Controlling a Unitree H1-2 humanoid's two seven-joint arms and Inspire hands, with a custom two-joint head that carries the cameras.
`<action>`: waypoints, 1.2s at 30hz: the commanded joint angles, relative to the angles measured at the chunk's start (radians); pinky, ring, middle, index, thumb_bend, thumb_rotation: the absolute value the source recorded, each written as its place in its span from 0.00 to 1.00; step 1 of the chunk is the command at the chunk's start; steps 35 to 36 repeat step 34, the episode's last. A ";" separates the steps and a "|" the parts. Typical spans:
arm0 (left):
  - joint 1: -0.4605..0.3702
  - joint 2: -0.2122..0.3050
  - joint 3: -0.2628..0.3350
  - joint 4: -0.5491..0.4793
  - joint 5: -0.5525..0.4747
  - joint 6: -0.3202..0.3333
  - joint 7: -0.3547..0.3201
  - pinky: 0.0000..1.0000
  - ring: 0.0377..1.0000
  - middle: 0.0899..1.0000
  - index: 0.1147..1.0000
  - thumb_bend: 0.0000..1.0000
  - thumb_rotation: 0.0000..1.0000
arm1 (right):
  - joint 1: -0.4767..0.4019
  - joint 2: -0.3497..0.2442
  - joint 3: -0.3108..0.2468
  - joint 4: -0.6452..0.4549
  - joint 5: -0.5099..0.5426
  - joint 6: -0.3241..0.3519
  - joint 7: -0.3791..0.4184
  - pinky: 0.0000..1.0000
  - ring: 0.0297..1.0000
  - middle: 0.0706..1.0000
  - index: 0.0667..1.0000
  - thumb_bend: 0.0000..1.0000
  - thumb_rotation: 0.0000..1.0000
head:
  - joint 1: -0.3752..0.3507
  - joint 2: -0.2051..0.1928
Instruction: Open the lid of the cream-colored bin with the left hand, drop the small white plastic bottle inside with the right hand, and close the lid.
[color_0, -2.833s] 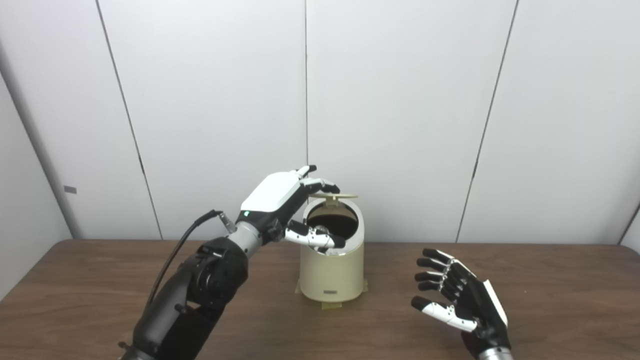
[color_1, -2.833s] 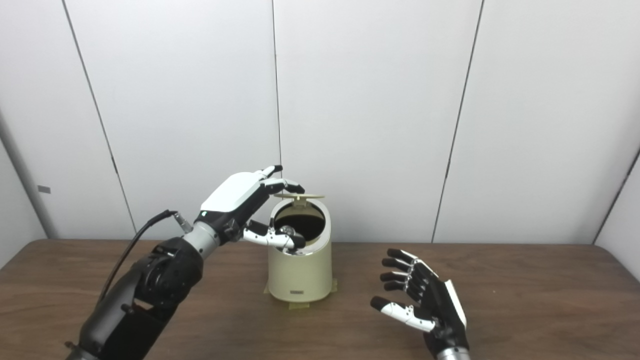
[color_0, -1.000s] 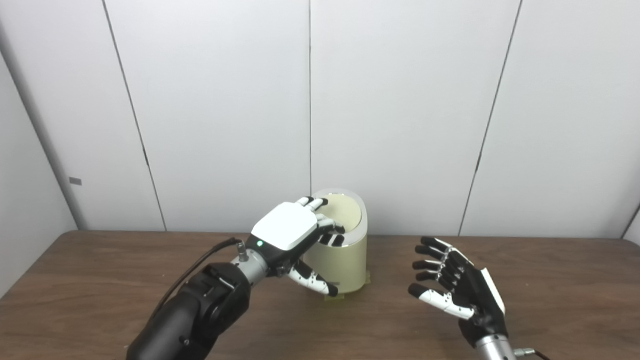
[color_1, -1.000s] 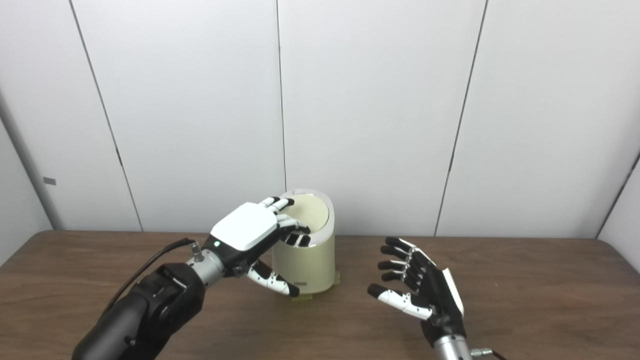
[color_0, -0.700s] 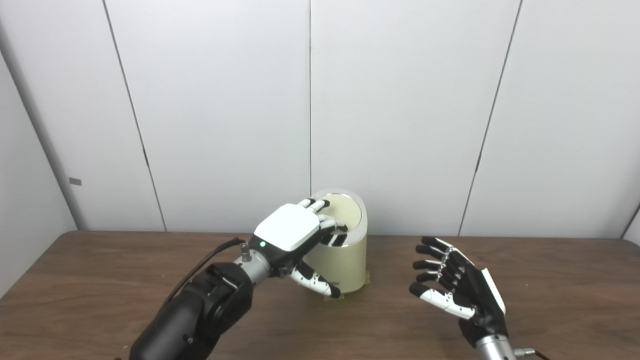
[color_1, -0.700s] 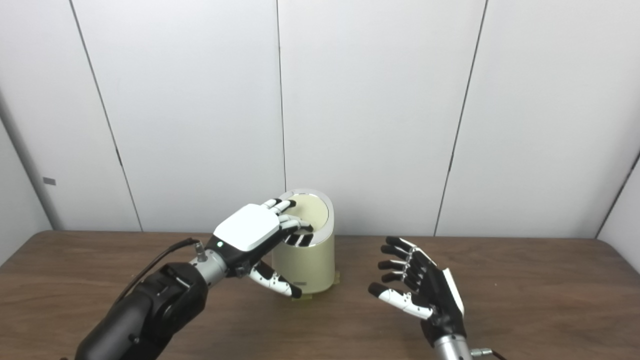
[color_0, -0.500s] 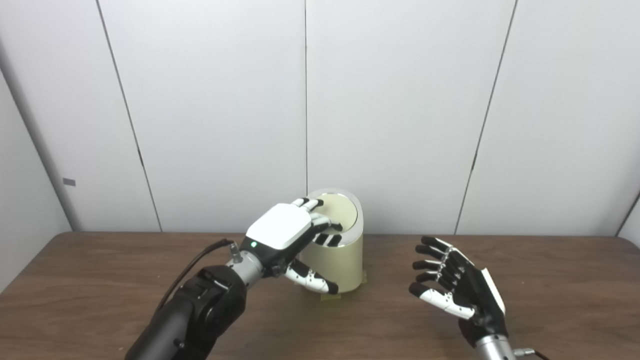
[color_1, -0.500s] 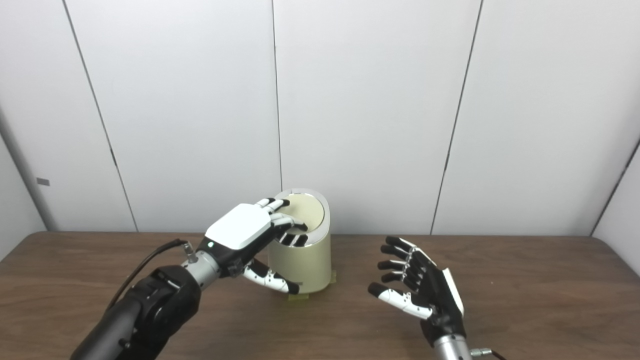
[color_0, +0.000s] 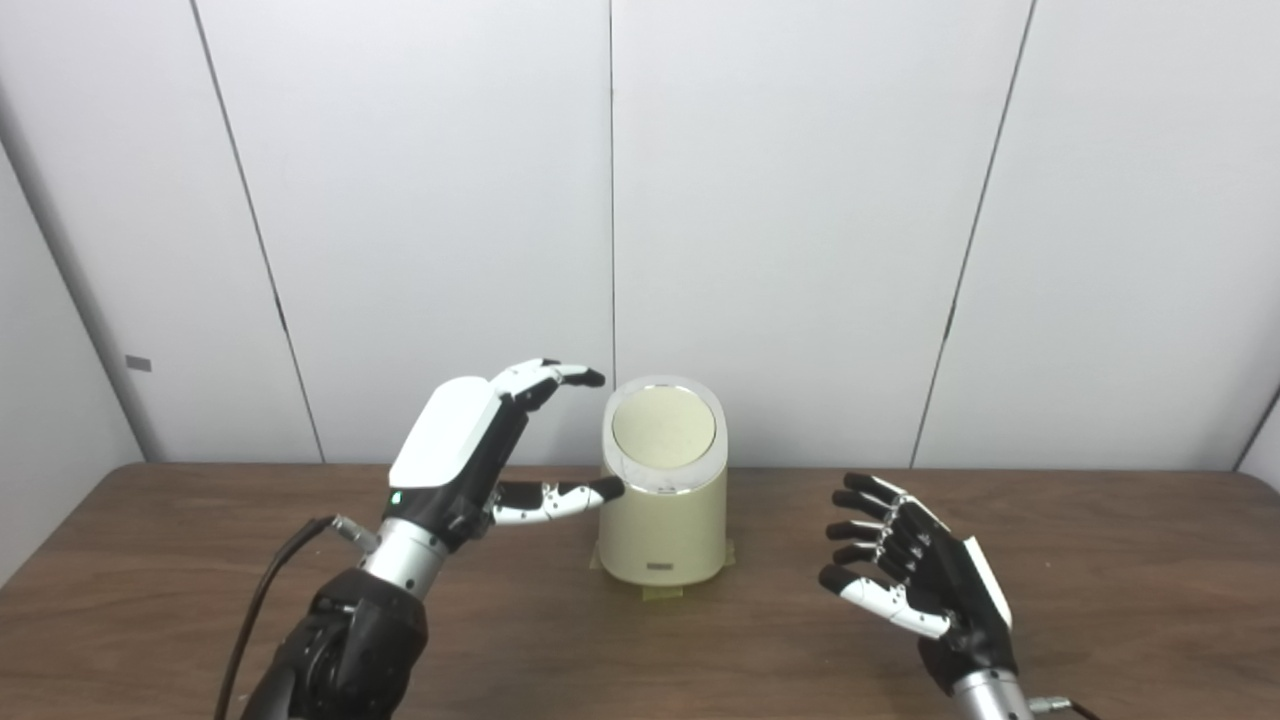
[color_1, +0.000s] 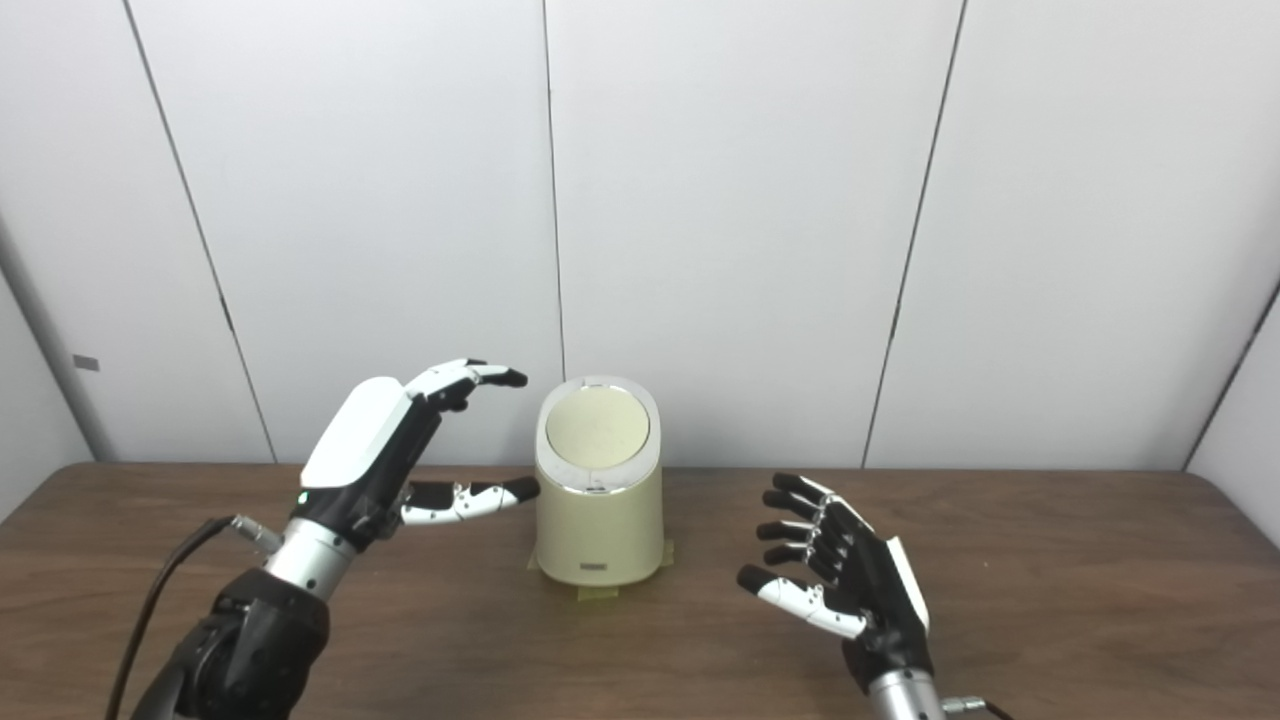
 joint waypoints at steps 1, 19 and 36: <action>-0.003 -0.018 0.043 -0.044 -0.072 0.020 0.038 0.70 0.81 0.79 0.78 0.68 0.33 | -0.038 -0.010 -0.006 -0.016 0.005 -0.032 0.002 0.53 0.62 0.72 0.74 0.84 0.25 | 0.001 0.001; 0.184 -0.170 0.227 0.056 -0.615 0.044 0.058 0.53 0.67 0.72 0.76 0.63 0.20 | -0.018 0.006 0.000 -0.059 -0.036 -0.025 -0.028 0.55 0.64 0.72 0.73 0.84 0.25 | 0.010 0.002; 0.183 -0.153 0.213 0.076 -0.659 0.039 0.051 0.46 0.61 0.68 0.73 0.63 0.12 | 0.005 0.020 0.013 -0.108 -0.080 0.014 -0.055 0.49 0.59 0.72 0.73 0.82 0.27 | -0.002 0.001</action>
